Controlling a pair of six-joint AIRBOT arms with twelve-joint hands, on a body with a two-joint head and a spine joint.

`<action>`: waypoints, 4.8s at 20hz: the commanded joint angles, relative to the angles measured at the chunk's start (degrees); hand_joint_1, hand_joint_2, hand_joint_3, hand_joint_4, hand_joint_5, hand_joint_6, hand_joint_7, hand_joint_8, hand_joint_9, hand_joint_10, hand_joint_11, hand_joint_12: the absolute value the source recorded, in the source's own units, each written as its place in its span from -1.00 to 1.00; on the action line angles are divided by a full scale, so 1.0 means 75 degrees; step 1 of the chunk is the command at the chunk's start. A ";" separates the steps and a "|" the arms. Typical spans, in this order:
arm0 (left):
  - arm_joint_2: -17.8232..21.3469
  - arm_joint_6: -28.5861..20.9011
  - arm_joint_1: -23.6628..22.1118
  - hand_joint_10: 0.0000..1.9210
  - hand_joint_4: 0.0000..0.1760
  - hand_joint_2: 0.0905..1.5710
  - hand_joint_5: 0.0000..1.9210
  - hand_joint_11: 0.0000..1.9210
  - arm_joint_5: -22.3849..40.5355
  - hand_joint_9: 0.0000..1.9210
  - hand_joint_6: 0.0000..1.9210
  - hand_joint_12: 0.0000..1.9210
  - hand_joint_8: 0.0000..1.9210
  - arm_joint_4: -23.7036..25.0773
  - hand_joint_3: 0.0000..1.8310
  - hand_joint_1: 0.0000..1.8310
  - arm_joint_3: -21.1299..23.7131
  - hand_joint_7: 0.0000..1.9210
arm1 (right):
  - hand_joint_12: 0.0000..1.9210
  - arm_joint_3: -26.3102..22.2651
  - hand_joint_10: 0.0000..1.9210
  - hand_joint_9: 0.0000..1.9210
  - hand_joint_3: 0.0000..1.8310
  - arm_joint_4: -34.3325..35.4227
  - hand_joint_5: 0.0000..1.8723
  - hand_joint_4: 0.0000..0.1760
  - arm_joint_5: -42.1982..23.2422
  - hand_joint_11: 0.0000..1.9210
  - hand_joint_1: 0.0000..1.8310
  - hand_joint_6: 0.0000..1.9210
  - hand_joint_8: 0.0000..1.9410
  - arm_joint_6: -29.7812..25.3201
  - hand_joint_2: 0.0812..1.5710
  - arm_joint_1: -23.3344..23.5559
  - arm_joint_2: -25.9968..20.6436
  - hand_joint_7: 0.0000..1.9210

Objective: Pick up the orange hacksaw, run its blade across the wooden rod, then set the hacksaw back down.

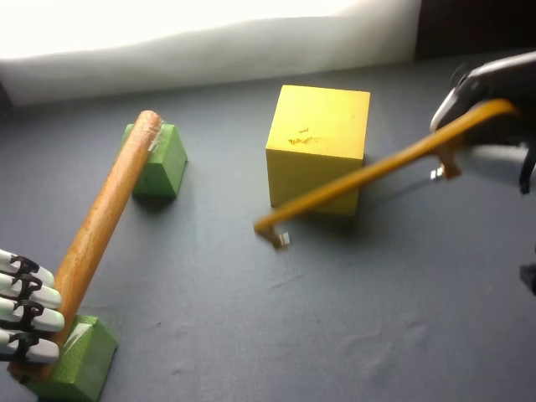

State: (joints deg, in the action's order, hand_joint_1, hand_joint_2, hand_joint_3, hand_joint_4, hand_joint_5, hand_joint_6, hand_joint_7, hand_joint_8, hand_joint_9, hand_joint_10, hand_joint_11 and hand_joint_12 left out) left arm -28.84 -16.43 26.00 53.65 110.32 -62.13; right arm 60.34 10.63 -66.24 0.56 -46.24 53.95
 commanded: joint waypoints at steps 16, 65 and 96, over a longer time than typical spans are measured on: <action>0.0006 -0.0011 -0.0043 -0.99 -1.00 0.61 -0.91 -1.00 -0.0077 -0.94 -1.00 -0.76 -0.99 -0.0234 -1.00 -0.98 -0.0006 -0.92 | 0.46 -0.0404 0.08 0.02 -1.00 0.2188 0.04 -1.00 -0.2993 -0.09 0.38 -0.17 0.19 0.1646 0.38 0.0838 0.1915 0.07; -0.0012 -0.0010 -0.0103 -1.00 -1.00 0.60 -0.93 -0.97 -0.0254 -0.97 -1.00 -0.95 -1.00 -0.0236 -1.00 -0.93 0.0022 -0.97 | 0.50 0.0184 0.10 0.00 -1.00 0.4460 0.03 -1.00 -0.2830 -0.11 0.38 -0.15 0.19 0.3465 0.39 0.1293 0.5108 0.06; -0.0103 -0.0011 -0.0078 -0.99 -1.00 0.60 -0.90 -1.00 -0.0268 -0.93 -1.00 -0.76 -0.99 -0.0236 -1.00 -0.95 -0.0074 -0.93 | 0.51 0.1887 0.10 -0.03 -1.00 0.4076 -0.02 -1.00 -0.1657 -0.14 0.37 -0.07 0.22 0.3422 0.41 0.2093 0.6650 0.04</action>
State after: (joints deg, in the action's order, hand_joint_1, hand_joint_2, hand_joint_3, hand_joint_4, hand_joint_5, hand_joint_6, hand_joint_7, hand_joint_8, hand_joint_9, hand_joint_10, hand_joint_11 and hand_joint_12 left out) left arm -29.67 -16.53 25.71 52.53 110.00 -62.33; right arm 74.65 45.52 -72.97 27.24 -30.65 104.29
